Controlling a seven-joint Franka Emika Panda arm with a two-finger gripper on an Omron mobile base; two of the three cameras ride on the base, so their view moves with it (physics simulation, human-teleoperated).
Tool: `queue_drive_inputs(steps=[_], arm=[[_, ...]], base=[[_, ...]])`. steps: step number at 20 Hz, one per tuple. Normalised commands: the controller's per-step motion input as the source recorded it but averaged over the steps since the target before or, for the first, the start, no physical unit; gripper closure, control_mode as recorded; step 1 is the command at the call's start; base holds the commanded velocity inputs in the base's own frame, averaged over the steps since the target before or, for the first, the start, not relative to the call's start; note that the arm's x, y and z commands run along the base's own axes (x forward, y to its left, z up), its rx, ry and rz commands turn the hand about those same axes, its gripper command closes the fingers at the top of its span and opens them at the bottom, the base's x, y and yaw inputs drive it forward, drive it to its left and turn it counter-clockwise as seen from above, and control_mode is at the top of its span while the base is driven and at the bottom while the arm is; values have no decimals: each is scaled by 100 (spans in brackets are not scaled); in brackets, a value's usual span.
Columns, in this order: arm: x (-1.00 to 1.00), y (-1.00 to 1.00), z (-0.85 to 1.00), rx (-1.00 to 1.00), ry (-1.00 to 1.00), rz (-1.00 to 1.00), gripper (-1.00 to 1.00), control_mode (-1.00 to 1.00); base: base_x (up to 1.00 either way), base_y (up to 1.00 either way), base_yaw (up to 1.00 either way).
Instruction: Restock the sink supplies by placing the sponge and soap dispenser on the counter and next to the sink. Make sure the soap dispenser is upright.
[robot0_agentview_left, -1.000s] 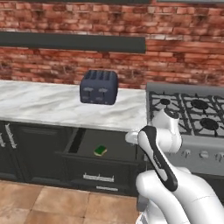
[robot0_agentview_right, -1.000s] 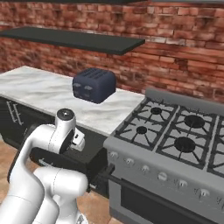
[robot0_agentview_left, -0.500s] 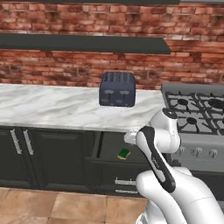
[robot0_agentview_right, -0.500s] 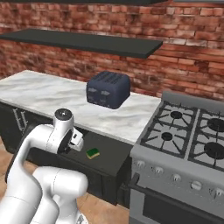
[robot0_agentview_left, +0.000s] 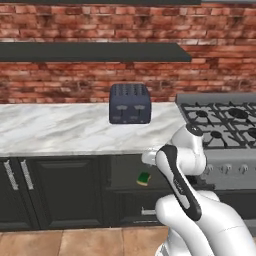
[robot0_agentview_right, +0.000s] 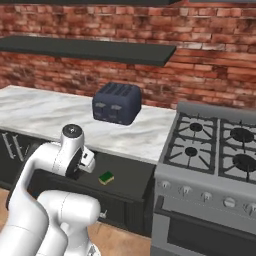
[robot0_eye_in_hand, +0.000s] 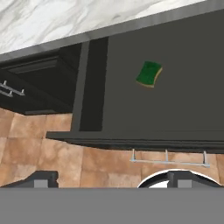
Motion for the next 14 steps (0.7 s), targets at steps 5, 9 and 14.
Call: queue_drive_inputs(steps=[5,9,14], arm=[[0,0,0,0,0,0,-100,100],[46,-6,-28,0,8,0,-100,-100],[60,-1,-93,-6,8,0,-100,-100]], base=[[41,21,-14],[15,0,-1],[0,0,0]])
